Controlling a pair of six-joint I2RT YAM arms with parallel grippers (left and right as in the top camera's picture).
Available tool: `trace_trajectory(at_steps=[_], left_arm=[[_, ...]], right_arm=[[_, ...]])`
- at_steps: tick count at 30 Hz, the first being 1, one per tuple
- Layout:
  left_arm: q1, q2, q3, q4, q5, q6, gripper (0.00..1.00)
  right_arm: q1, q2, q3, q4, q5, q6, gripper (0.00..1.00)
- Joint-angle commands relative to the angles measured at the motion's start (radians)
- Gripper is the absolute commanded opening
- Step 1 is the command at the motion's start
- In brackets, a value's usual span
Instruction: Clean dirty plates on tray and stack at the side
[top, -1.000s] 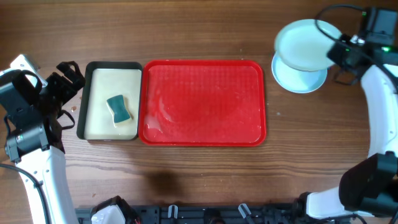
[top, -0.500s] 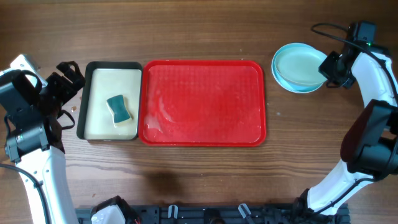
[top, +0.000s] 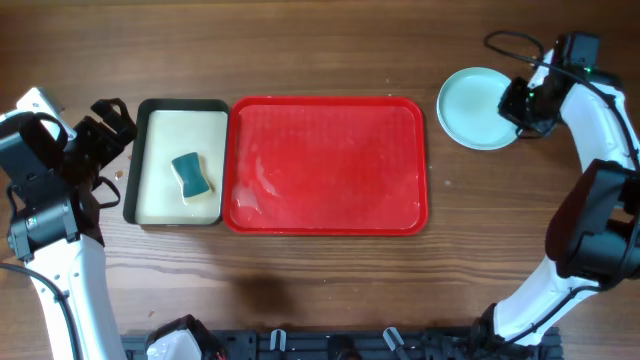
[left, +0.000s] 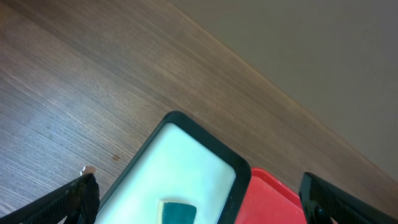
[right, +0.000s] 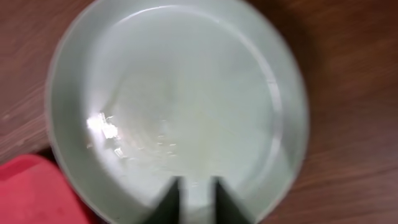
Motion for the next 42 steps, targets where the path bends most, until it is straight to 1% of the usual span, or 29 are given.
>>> trace_trajectory(at_steps=[1, 5, 7, 9, 14, 21, 25, 28, 30, 32, 33, 34, 35, 42], left_arm=[[0.005, 0.006, 0.008, 0.002, 0.009, -0.009, 1.00], [0.005, 0.006, 0.008, 0.002, 0.009, -0.009, 1.00], [0.005, 0.006, 0.008, 0.002, 0.009, -0.009, 1.00], [0.005, 0.006, 0.008, 0.002, 0.009, -0.009, 1.00], [0.005, 0.006, 0.008, 0.002, 0.009, -0.009, 1.00], [0.005, 0.006, 0.008, 0.002, 0.009, -0.009, 1.00], [0.005, 0.006, 0.008, 0.002, 0.009, -0.009, 1.00], [0.005, 0.006, 0.008, 0.002, 0.009, -0.009, 1.00], [0.005, 0.006, 0.008, 0.002, 0.009, -0.009, 1.00], [0.005, 0.006, 0.008, 0.002, 0.009, -0.009, 1.00], [0.005, 0.006, 0.008, 0.002, 0.009, -0.009, 1.00], [0.005, 0.006, 0.008, 0.002, 0.009, -0.009, 1.00], [0.005, 0.006, 0.008, 0.002, 0.009, -0.009, 1.00], [0.005, 0.006, 0.008, 0.002, 0.009, -0.009, 1.00]], right_arm=[[0.052, 0.017, -0.003, 0.010, -0.062, -0.038, 0.04], [0.107, 0.052, -0.003, 0.013, -0.047, -0.037, 0.04], [0.143, 0.081, -0.003, 0.016, 0.000, -0.037, 0.07], [0.167, 0.103, -0.003, 0.018, 0.023, -0.038, 0.08], [0.210, 0.121, -0.003, 0.005, 0.024, -0.037, 0.04], [0.213, 0.120, -0.003, -0.118, 0.024, -0.037, 0.04], [0.213, 0.119, 0.015, -0.147, 0.003, -0.043, 0.05], [0.213, 0.106, 0.088, -0.208, 0.006, -0.043, 0.10], [0.213, 0.087, 0.185, -0.298, 0.006, -0.044, 0.18], [0.213, 0.062, 0.282, -0.386, 0.006, -0.045, 0.31], [0.213, 0.050, 0.317, -0.416, 0.006, -0.047, 0.46], [0.213, 0.037, 0.348, -0.441, 0.006, -0.046, 0.68], [0.213, 0.020, 0.360, -0.441, 0.005, -0.045, 1.00], [0.213, 0.004, 0.359, -0.387, 0.005, -0.037, 1.00]])
